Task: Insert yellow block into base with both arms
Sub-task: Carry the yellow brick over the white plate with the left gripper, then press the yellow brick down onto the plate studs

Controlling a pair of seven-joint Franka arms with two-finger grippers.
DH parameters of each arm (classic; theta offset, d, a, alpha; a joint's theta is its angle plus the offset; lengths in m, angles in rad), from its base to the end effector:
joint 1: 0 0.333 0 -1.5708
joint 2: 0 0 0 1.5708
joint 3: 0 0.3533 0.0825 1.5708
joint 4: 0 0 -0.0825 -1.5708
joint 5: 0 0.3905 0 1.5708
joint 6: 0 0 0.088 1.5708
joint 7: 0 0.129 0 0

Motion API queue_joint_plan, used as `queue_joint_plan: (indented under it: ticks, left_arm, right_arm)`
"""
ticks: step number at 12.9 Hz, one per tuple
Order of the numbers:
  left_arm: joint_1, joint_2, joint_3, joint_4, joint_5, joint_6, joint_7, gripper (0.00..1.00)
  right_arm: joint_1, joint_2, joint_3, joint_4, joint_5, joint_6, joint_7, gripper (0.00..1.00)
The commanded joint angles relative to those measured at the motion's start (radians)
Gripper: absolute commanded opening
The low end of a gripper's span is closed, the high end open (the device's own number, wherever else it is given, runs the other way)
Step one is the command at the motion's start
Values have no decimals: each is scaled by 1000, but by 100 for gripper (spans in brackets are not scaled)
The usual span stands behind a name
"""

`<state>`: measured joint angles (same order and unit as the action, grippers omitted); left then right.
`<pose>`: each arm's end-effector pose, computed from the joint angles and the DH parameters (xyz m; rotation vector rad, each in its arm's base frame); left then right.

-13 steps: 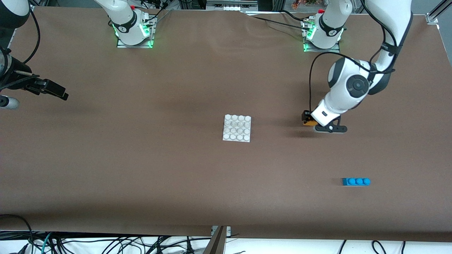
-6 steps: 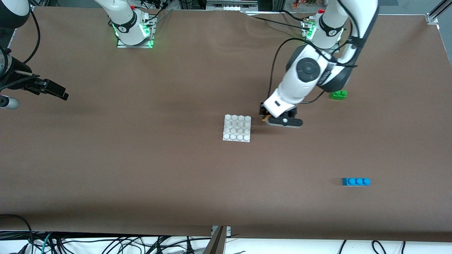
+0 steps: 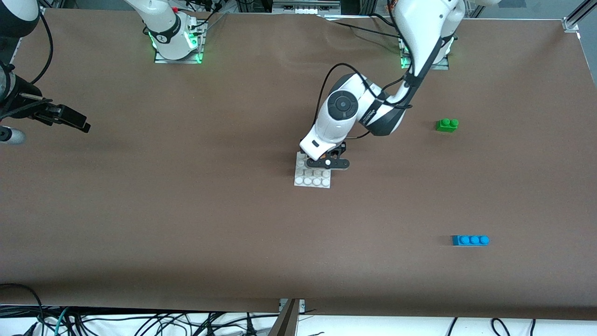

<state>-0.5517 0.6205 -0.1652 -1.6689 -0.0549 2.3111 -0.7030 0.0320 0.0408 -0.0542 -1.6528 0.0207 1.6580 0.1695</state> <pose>0.5448 -0.4587 0.2556 3.0168 0.0820 -0.1017 0.5778 -0.0097 0.5847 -3.1107 0.3025 0.0575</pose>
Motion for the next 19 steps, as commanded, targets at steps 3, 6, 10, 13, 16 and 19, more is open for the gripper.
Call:
queue_joint_plan:
  ticks: [3, 6, 10, 13, 16, 19]
  left_arm:
    - [-39, 88, 55, 124, -54, -78, -27, 0]
    - [-53, 116, 69, 150, -56, -78, -49, 0]
    - [-59, 125, 70, 153, -56, -76, -58, 0]
    - [-60, 133, 72, 152, -56, -75, -58, 0]
    - [-60, 142, 73, 153, -54, -70, -58, 0]
    - [-60, 149, 75, 159, -54, -68, -64, 0]
  right_arm:
    - [-4, -16, 7, -10, -8, -6, 4, 100]
    - [-4, -16, 7, -10, -8, -6, 4, 100]
    - [-4, -16, 7, -9, -8, -6, 4, 100]
    - [-4, -16, 7, -9, -8, -9, 4, 100]
    - [-4, -16, 7, -10, -8, -12, 4, 100]
    - [-4, -16, 7, -9, -8, -14, 4, 100]
